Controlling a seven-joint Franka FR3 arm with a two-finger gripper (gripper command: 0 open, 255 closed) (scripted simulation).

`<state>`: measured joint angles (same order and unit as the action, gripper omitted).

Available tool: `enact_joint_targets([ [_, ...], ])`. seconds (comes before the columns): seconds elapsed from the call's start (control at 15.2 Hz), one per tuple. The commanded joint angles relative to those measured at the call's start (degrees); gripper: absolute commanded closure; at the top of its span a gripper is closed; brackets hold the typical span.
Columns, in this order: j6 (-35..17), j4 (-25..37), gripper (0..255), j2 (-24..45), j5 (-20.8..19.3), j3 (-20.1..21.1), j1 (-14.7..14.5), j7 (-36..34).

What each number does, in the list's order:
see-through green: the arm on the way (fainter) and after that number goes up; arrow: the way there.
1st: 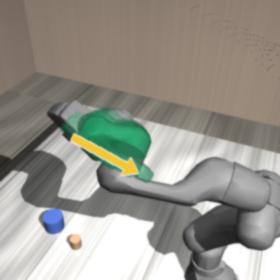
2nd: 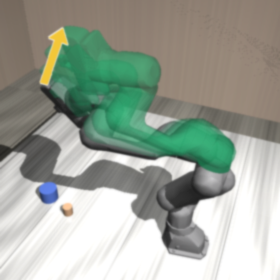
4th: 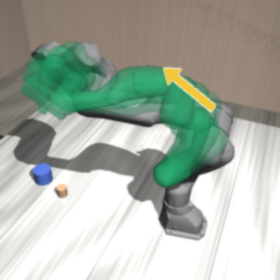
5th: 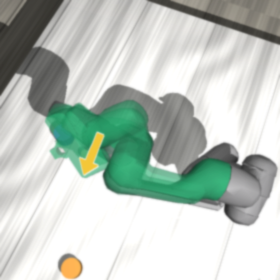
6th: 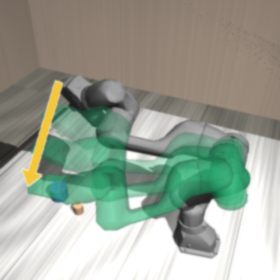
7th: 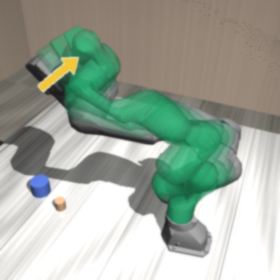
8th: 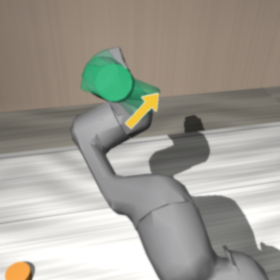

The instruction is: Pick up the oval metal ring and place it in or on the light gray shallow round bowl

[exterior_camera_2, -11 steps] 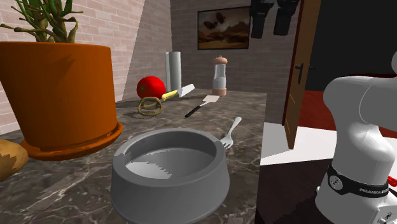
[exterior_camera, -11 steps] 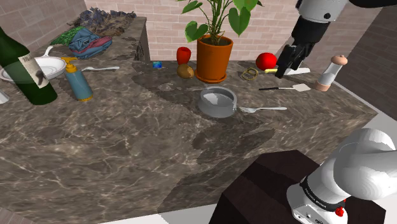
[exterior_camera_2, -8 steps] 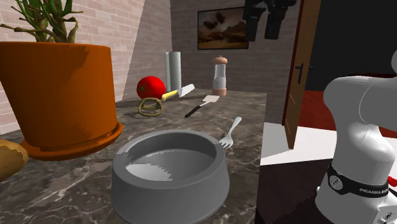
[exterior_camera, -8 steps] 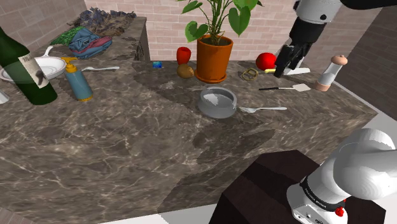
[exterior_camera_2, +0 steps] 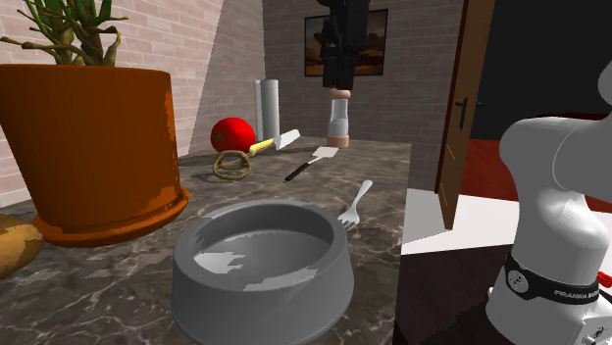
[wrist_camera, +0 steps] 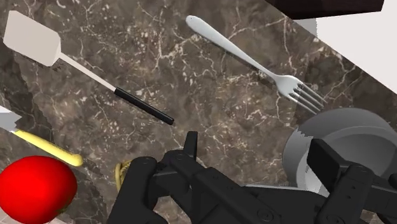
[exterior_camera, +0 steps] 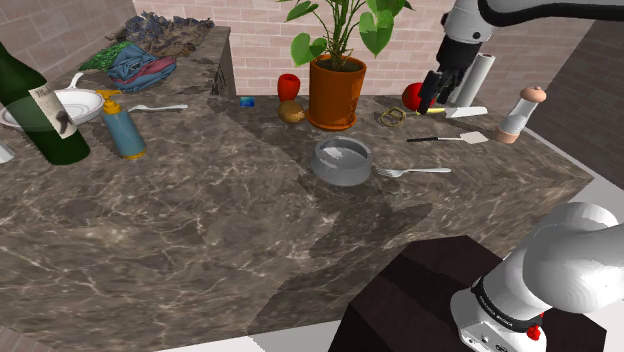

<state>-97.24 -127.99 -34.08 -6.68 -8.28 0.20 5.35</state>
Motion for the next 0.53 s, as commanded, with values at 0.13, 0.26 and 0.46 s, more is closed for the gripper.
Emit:
enact_joint_targets([
  [0.13,-4.6,2.9,0,7.2,-0.6,-4.1,0.4,4.9],
  [0.26,-6.4,4.9,0,10.9,-0.4,-5.9,0.5,7.3],
  [0.46,-8.8,8.4,0,16.8,0.5,-8.5,0.7,11.0],
])
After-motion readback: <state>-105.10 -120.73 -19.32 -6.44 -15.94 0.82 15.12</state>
